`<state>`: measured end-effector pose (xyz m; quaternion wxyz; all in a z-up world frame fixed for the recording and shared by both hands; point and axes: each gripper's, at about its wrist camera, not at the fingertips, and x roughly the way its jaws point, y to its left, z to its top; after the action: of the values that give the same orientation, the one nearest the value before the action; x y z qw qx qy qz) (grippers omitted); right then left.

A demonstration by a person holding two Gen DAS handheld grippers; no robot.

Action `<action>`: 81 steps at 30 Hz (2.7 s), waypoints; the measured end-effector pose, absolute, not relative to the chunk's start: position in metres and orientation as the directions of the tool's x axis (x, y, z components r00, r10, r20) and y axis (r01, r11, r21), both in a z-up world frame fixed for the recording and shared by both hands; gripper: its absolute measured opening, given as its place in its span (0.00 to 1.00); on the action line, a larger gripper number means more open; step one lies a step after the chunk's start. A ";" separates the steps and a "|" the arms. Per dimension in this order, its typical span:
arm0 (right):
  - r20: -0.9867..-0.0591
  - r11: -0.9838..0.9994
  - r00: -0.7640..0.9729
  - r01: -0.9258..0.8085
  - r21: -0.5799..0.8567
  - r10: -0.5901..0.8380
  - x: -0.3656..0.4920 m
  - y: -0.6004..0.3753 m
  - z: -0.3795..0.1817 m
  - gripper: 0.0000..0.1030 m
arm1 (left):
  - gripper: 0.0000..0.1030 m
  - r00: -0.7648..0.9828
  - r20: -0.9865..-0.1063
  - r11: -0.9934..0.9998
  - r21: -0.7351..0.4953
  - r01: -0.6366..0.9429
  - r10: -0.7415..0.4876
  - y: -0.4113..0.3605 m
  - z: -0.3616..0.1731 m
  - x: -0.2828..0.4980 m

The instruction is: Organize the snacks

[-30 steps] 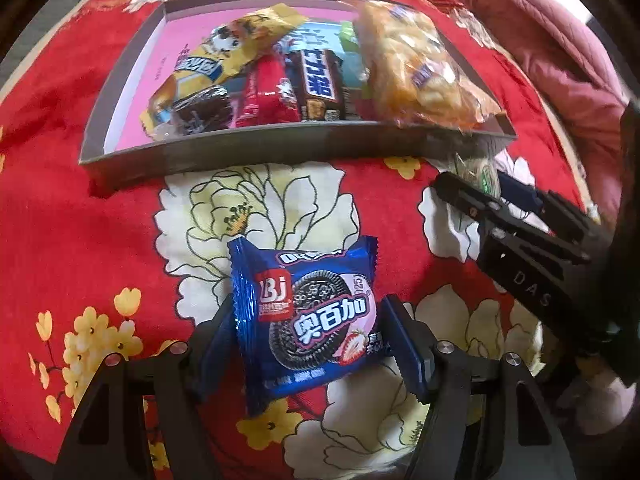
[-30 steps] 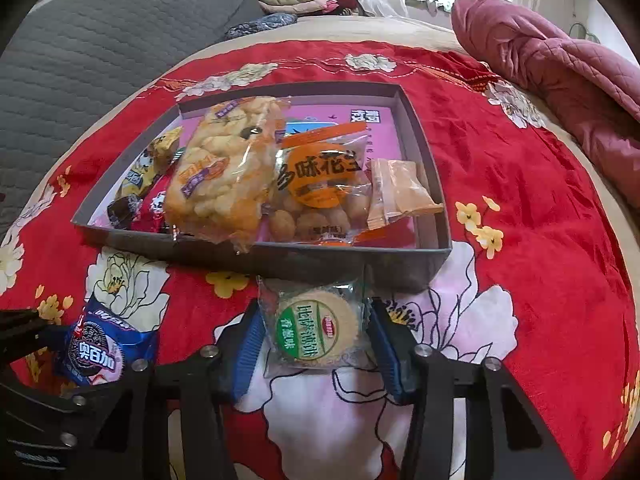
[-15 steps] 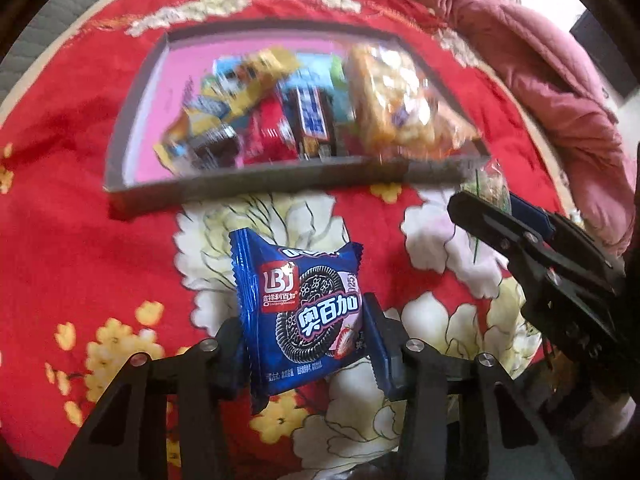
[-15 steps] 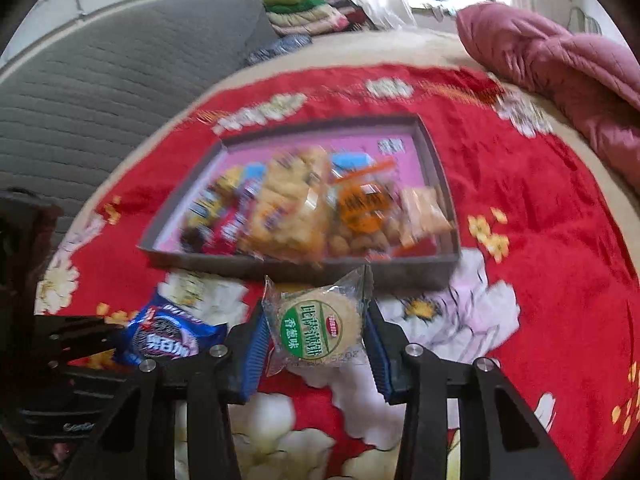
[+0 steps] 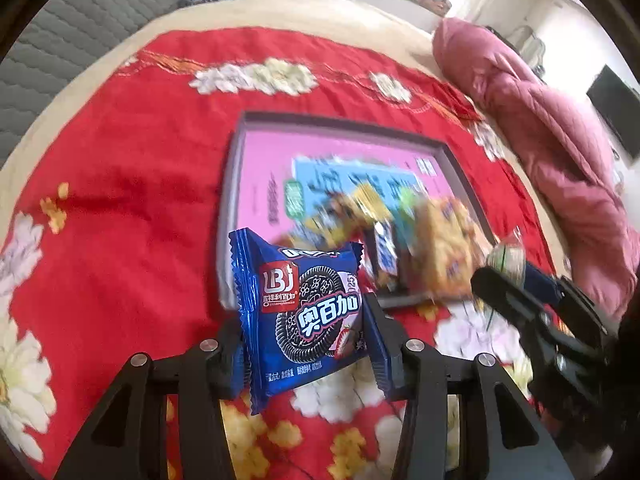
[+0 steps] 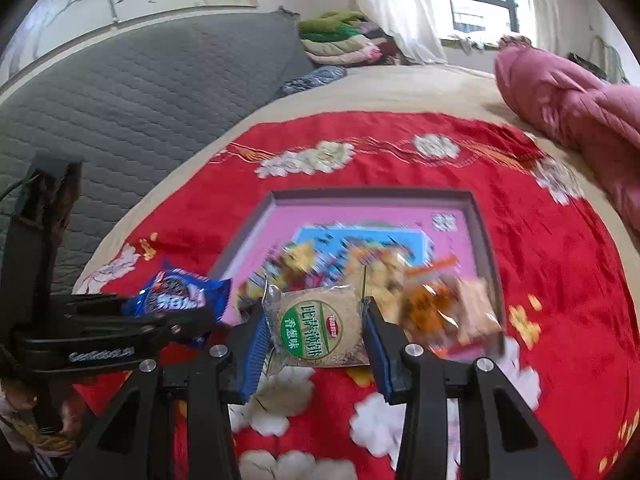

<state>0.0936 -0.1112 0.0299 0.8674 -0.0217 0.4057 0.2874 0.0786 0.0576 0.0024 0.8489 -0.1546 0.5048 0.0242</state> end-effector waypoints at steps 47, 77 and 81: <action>-0.727 0.872 0.548 -0.467 0.144 0.414 0.092 -0.111 0.026 0.61 | 0.63 0.545 -0.836 0.953 -0.211 -0.220 -0.059 0.069 0.018 0.079; -0.739 0.959 0.636 -0.281 0.046 0.222 0.012 -0.179 0.026 0.86 | 0.72 0.495 -0.869 0.977 -0.090 -0.194 0.018 0.014 0.008 0.000; -0.738 0.960 0.638 -0.277 0.045 0.219 0.011 -0.180 0.026 0.86 | 0.72 0.495 -0.869 0.978 -0.083 -0.190 0.022 0.011 0.008 0.000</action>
<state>0.0112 -0.1803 0.0261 0.9044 -0.0361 0.4025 0.1370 0.0000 0.0115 0.0083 0.8605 -0.0841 0.4986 0.0616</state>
